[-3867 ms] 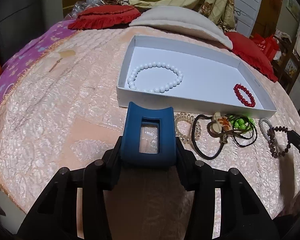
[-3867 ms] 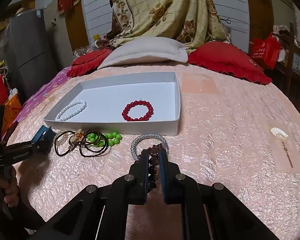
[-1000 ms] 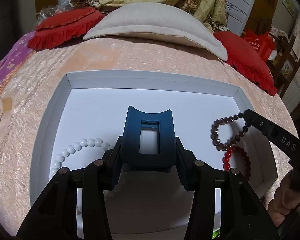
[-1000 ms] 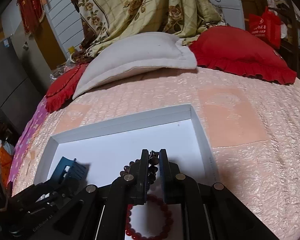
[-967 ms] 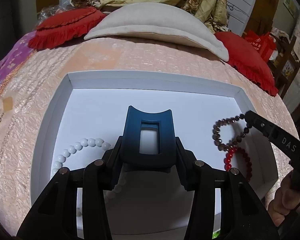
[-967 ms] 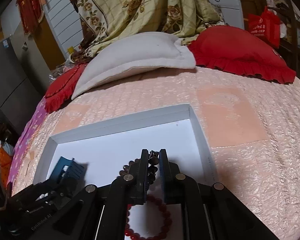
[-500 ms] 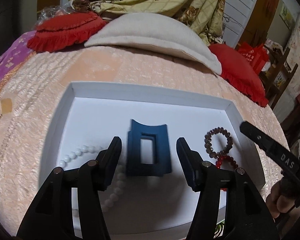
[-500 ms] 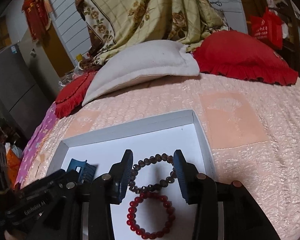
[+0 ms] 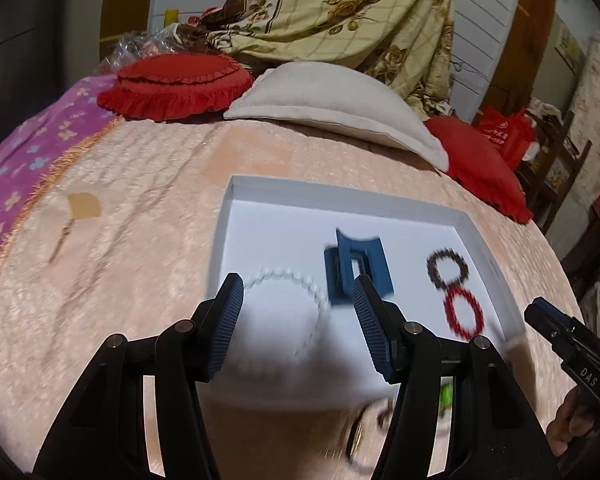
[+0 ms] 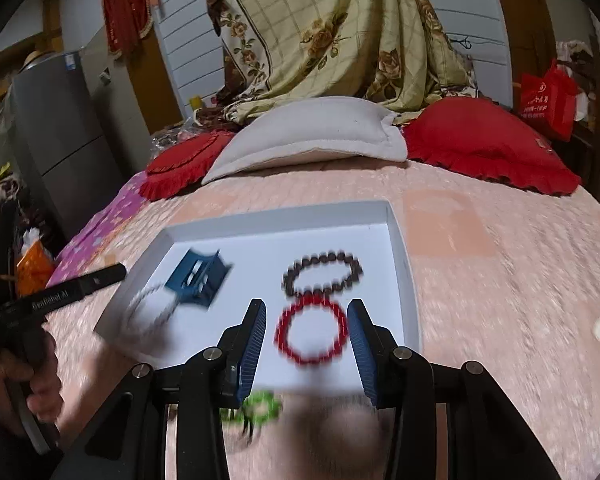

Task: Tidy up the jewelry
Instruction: 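Withdraw both open tools from the white box, then grasp the black cord with the left tool while the right tool grasps the grey braided bangle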

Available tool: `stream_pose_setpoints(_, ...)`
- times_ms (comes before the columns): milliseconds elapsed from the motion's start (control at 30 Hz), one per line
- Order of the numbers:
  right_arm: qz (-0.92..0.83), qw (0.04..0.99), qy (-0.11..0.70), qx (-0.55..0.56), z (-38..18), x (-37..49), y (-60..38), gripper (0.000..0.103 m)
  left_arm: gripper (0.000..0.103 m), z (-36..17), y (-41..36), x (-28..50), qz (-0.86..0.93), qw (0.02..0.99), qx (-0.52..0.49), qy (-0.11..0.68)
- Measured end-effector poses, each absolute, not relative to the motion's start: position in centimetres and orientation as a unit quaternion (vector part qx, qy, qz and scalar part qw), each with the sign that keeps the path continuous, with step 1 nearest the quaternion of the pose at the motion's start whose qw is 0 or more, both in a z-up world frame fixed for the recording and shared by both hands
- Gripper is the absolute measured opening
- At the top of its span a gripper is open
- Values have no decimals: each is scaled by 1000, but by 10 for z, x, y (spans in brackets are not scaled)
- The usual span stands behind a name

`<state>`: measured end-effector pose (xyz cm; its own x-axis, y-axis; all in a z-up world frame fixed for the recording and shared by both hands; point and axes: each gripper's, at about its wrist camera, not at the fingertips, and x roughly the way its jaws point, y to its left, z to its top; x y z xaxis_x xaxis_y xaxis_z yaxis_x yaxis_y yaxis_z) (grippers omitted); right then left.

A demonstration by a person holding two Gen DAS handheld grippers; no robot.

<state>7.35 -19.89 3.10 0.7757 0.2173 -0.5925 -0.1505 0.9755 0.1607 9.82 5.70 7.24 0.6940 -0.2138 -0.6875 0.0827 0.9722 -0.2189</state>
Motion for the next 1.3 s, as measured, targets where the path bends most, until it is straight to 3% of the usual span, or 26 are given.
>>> stream_pose_setpoints(367,69,927,369,7,-6,2,-220,41,57,41,52,17,-104,899,-51,422)
stream_pose_setpoints(800,56,920,388,30,-18,16,-230,41,53,17,16,17,-148,872,-62,463)
stream_pose_setpoints(1000,63,921,383,28,-15,16,-226,41,33,15,15,29,-149,870,-85,463)
stream_pose_setpoints(1233,65,921,382,28,-15,16,-225,41,31,14,15,32,-145,875,-91,453)
stream_pose_setpoints(1267,65,921,382,28,-15,16,-225,41,29,14,15,32,-143,876,-88,452)
stream_pose_setpoints(1300,64,921,382,28,-15,16,-225,41,20,13,14,33,-140,877,-82,452)
